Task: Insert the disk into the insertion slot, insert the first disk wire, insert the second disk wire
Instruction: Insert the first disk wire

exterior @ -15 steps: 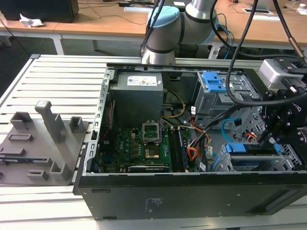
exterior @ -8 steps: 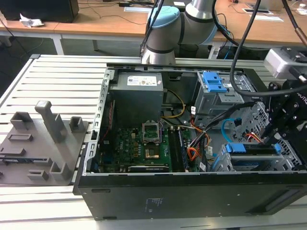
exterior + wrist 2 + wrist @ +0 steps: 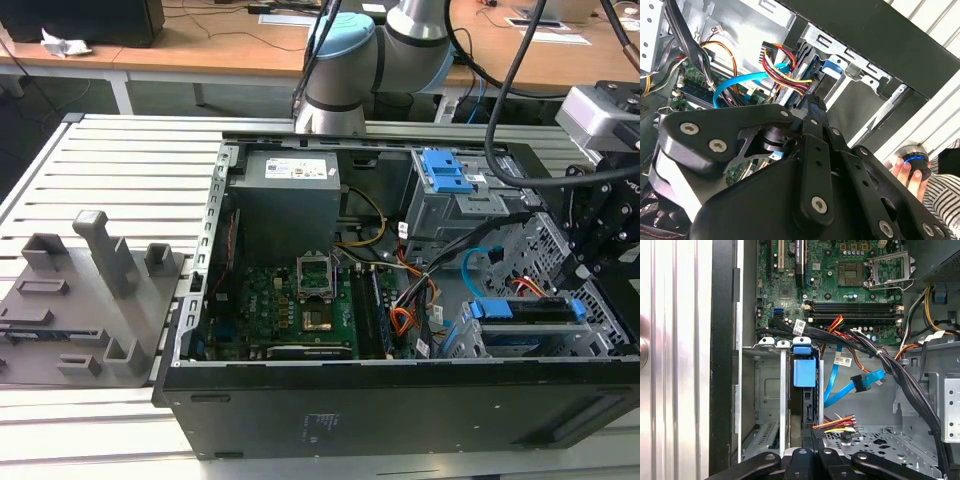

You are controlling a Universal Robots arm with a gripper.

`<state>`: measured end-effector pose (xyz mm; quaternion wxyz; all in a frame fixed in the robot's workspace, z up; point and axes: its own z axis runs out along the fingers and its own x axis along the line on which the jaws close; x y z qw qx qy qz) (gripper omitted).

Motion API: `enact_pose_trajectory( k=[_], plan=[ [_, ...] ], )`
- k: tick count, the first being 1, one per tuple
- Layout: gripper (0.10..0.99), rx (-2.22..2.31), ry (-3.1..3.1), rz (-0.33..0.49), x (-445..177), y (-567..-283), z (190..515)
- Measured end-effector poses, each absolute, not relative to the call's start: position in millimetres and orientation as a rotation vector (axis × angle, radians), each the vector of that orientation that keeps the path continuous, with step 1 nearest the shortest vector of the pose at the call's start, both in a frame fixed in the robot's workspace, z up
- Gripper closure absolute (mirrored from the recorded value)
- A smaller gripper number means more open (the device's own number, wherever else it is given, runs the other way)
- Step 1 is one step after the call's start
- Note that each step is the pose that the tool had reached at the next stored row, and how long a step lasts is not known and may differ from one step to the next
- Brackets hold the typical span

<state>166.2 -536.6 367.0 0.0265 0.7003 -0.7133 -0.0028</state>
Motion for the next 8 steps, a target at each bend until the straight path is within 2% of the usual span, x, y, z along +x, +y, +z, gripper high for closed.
enact_pose_trajectory(
  k=[8],
  plan=[
    [0.980,2.164,-2.204,-0.009,152.2,-536.5,367.1]
  ],
)
